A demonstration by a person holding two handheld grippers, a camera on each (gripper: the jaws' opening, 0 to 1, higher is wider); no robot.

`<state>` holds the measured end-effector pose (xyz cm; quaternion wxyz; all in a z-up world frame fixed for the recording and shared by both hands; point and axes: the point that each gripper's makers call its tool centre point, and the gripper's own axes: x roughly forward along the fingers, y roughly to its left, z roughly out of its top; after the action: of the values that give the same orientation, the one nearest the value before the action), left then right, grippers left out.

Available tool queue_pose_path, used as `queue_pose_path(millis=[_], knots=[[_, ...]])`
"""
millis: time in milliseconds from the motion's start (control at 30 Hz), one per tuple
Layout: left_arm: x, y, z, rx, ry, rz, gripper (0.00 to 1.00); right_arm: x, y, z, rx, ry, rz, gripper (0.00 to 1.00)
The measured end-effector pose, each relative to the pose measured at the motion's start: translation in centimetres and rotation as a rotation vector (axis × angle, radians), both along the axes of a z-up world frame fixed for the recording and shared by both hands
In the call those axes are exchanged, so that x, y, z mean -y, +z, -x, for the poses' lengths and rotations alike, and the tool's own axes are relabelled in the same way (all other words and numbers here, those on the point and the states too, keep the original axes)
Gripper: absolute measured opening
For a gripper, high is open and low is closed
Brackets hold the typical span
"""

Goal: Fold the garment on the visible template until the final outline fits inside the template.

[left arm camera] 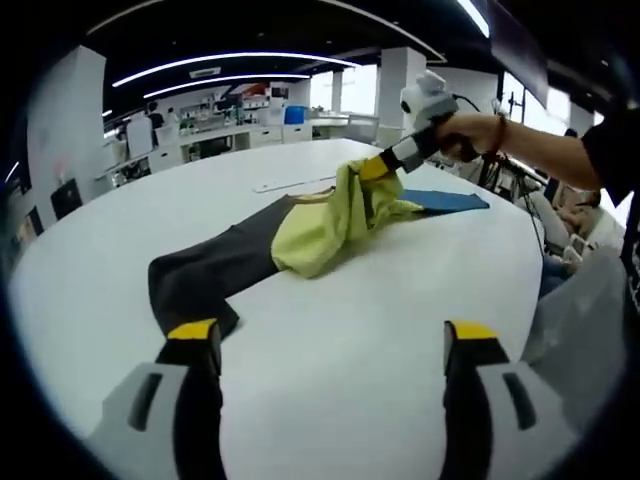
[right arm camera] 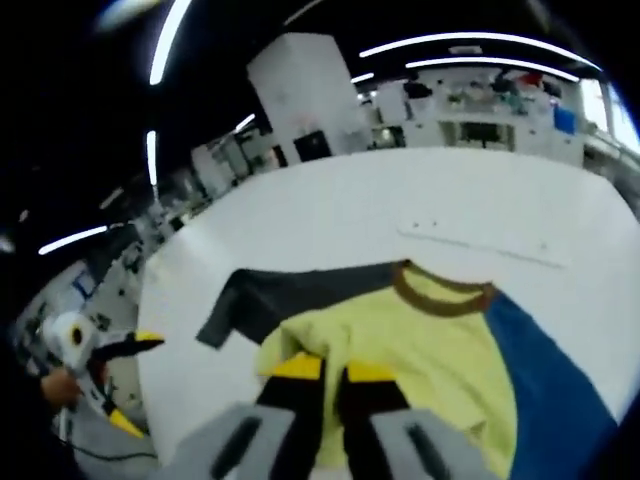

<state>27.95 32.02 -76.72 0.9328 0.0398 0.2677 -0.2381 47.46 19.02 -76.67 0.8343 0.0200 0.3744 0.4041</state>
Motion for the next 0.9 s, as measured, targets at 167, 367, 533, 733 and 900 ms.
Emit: queue_pose_path(millis=[167, 367, 533, 733, 900], knots=[[0.4, -0.2, -0.4, -0.011, -0.007, 0.006, 0.86, 0.2, -1.7, -0.1, -0.022, -0.001, 0.06, 0.01], [0.4, -0.4, -0.7, -0.021, -0.012, 0.005, 0.85, 0.3, -3.5, -1.1, -0.049, -0.03, 0.093, 0.01], [0.5, -0.6, -0.8, -0.03, -0.012, 0.008, 0.83, 0.3, -4.6, -1.9, -0.075, -0.061, 0.103, 0.02], [0.8, -0.8, -1.0, -0.038, -0.008, 0.019, 0.78, 0.5, -6.2, -2.6, -0.109, -0.086, 0.12, 0.02], [0.9, -1.0, -1.2, -0.048, -0.001, 0.027, 0.72, 0.4, -6.4, -2.8, -0.103, -0.066, 0.127, 0.04]])
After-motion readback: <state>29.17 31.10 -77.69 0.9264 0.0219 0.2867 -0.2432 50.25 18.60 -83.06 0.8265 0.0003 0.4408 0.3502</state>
